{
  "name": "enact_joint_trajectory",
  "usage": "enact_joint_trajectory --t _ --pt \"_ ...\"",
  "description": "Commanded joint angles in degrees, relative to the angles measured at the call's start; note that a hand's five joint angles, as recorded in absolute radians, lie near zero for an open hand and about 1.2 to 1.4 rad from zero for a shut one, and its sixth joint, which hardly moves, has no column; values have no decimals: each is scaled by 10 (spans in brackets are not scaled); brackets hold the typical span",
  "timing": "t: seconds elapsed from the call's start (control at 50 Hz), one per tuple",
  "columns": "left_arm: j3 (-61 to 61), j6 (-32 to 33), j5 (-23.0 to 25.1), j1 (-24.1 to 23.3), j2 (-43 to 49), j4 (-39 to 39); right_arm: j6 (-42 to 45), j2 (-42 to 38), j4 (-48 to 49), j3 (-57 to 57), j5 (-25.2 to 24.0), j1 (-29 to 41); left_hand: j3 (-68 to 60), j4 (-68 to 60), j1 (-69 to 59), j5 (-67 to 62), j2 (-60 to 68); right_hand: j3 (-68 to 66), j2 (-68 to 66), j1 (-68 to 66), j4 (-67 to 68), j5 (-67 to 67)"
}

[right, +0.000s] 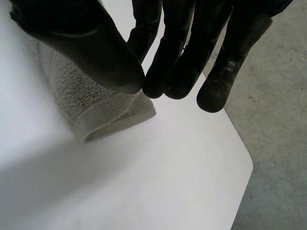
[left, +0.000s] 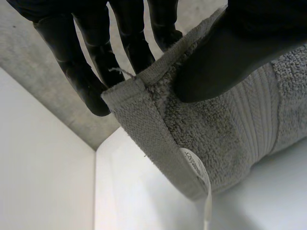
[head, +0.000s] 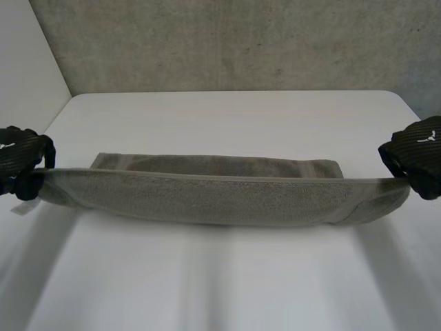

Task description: Fold the towel.

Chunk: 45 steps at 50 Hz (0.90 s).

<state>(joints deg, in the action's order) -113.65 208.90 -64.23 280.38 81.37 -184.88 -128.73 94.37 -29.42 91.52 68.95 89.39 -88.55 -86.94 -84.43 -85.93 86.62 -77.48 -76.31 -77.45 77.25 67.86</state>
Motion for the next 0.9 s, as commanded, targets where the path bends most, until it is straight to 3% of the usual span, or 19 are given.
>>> enact_joint_trajectory --t 0.02,0.12,0.18,0.22,0.3,0.34,0.44,0.56,0.7,0.72,0.74,0.76,0.78,0.9 --pt "31 -7 15 -22 85 -34 -35 -110 62 -38 -4 8 85 69 44 159 -66 -25 -37 -25 28 21" --pt "123 -15 -24 -77 208 -80 -66 -233 73 -130 42 48 85 69 44 159 -66 -25 -37 -25 28 21" --pt "152 -17 -44 -88 240 -79 -71 -264 81 -157 60 63 85 69 44 159 -66 -25 -37 -25 28 21" --pt "209 -19 -78 -112 304 -79 -75 -316 119 -200 87 92 85 69 44 159 -66 -25 -37 -25 28 21" --pt "262 -25 -103 -135 359 -80 -76 -355 184 -227 111 106 85 69 44 159 -66 -25 -37 -25 28 21" --pt "308 -31 -126 -144 409 -82 -76 -386 258 -242 128 113 85 69 44 159 -66 -25 -37 -25 28 21" --pt "373 -38 -168 -161 466 -82 -75 -424 345 -259 138 127 85 69 44 159 -66 -25 -37 -25 28 21" --pt "415 -52 -208 -165 507 -102 -74 -465 382 -279 133 136 85 69 44 159 -66 -25 -37 -25 28 21" --pt "417 -56 -217 -174 520 -154 -72 -507 401 -301 135 140 85 69 44 159 -66 -25 -37 -25 28 21" --pt "415 -53 -218 -181 522 -158 -72 -516 407 -302 135 141 328 312 287 402 -309 181 169 180 -178 -184" --pt "415 -53 -218 -181 522 -158 -72 -516 407 -302 135 141 331 315 290 405 -312 183 171 182 -180 -187" --pt "413 -51 -220 -190 523 -159 -73 -520 414 -301 139 141 671 654 629 744 -651 571 559 571 -568 -575" --pt "411 -49 -219 -196 523 -158 -76 -520 427 -297 151 142 785 769 744 859 -766 675 663 675 -672 -679" --pt "403 -50 -220 -202 512 -160 -84 -513 483 -275 195 142 785 769 744 859 -766 675 663 675 -672 -679"
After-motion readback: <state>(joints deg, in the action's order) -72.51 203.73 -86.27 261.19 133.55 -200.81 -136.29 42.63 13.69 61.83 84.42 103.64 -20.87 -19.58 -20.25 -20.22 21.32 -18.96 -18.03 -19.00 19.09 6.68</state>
